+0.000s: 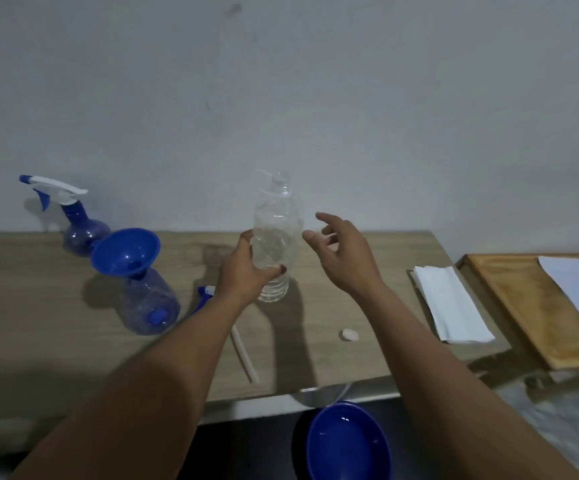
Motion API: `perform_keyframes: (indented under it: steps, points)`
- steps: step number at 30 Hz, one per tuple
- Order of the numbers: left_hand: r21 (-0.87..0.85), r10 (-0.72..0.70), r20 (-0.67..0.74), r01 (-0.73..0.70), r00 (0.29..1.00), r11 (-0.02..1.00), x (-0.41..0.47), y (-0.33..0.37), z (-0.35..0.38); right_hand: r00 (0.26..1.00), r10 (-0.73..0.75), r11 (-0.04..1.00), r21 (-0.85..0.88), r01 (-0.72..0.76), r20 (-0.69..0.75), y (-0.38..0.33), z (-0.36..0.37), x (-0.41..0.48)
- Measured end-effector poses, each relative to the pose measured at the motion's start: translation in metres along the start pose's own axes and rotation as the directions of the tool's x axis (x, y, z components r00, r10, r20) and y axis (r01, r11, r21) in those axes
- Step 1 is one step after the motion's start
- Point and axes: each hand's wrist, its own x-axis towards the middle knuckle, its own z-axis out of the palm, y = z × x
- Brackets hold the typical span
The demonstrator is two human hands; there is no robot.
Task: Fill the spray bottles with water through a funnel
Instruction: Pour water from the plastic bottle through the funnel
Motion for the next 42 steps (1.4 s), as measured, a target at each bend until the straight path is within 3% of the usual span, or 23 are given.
perform_keyframes:
  steps: [4, 7, 11, 14, 19, 26, 32, 42]
  points:
    - [-0.019, 0.013, 0.020, -0.013, 1.000, 1.000, 0.000, -0.004, 0.001, 0.997, 0.075, 0.997, -0.016, -0.075, 0.016, 0.021, 0.012, -0.012]
    - [-0.029, 0.011, 0.032, -0.011, 0.999, 1.000, 0.002, -0.008, 0.000, 0.972, 0.219, 0.970, -0.128, -0.207, 0.086, 0.051, 0.019, -0.031]
    - [-0.051, 0.011, 0.036, -0.010, 0.999, 0.999, 0.004, -0.013, 0.002, 0.871, 0.450, 0.834, -0.440, -0.332, 0.195, 0.094, 0.020, -0.064]
    - [-0.066, 0.021, 0.040, -0.019, 0.999, 0.998, 0.006, -0.016, 0.004, 0.824, 0.538, 0.768, -0.506, -0.392, 0.178, 0.112, 0.025, -0.084]
    - [-0.077, 0.022, 0.042, -0.019, 0.999, 0.997, 0.005, -0.017, 0.007, 0.880, 0.460, 0.821, -0.436, -0.369, 0.120, 0.116, 0.039, -0.086]
    - [-0.071, 0.019, 0.053, -0.015, 0.998, 0.997, 0.003, -0.016, 0.006, 0.916, 0.351, 0.899, -0.344, -0.271, 0.195, 0.092, 0.072, -0.065]
    - [-0.080, 0.018, 0.047, -0.014, 0.999, 0.997, 0.002, -0.017, 0.006, 0.914, 0.304, 0.912, -0.360, -0.197, 0.270, 0.084, 0.092, -0.050]
    - [-0.050, -0.025, 0.033, 0.027, 0.999, 0.998, -0.006, -0.009, 0.007, 0.909, 0.312, 0.916, -0.340, -0.212, 0.276, 0.080, 0.083, -0.043]
